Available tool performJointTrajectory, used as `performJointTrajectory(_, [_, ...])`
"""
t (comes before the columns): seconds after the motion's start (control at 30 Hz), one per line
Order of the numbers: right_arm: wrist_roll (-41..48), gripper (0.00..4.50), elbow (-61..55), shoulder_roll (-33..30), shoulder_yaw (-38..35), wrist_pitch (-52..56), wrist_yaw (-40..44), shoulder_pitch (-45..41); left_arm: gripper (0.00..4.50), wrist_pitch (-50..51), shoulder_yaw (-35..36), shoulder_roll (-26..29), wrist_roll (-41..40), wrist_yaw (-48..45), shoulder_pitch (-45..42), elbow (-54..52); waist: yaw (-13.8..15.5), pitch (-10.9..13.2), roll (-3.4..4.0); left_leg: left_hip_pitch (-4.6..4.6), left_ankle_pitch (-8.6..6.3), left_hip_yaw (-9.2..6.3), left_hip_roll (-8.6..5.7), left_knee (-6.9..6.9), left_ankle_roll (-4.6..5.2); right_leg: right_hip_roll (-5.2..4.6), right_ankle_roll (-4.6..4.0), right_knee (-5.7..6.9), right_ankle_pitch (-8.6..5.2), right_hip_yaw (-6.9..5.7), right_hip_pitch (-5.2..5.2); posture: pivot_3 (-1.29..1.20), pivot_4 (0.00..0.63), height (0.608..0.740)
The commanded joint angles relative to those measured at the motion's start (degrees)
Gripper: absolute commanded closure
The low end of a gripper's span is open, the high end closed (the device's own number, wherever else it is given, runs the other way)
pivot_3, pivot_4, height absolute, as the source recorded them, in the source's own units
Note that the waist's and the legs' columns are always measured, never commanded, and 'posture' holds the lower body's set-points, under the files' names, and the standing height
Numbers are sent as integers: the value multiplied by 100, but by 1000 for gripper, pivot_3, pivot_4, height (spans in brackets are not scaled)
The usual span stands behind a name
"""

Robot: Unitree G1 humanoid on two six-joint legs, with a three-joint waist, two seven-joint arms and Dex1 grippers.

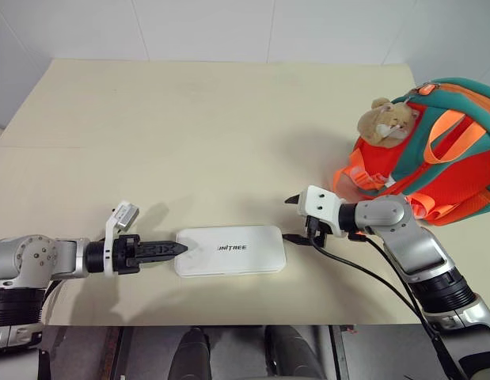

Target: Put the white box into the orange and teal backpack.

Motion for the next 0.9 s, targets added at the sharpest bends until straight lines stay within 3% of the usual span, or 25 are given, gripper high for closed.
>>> performJointTrajectory(0.03, [29, 58, -146, 43, -48, -107, -4, -54, 0, -177, -85, 56, 131, 2, -158, 0, 2, 0, 0, 0, 0, 0, 0, 0, 0, 0, 0, 0, 0, 0, 0, 0, 150, 740])
performJointTrajectory(0.9, [55, 58, -320, -23, -177, 14, -40, 44, 0, -723, -565, -315, 329, -665, -734, 694, 4, 0, 0, -1, 2, 0, -1, 0, -3, 0, 1, 0, 0, 0, 0, 0, 150, 740])
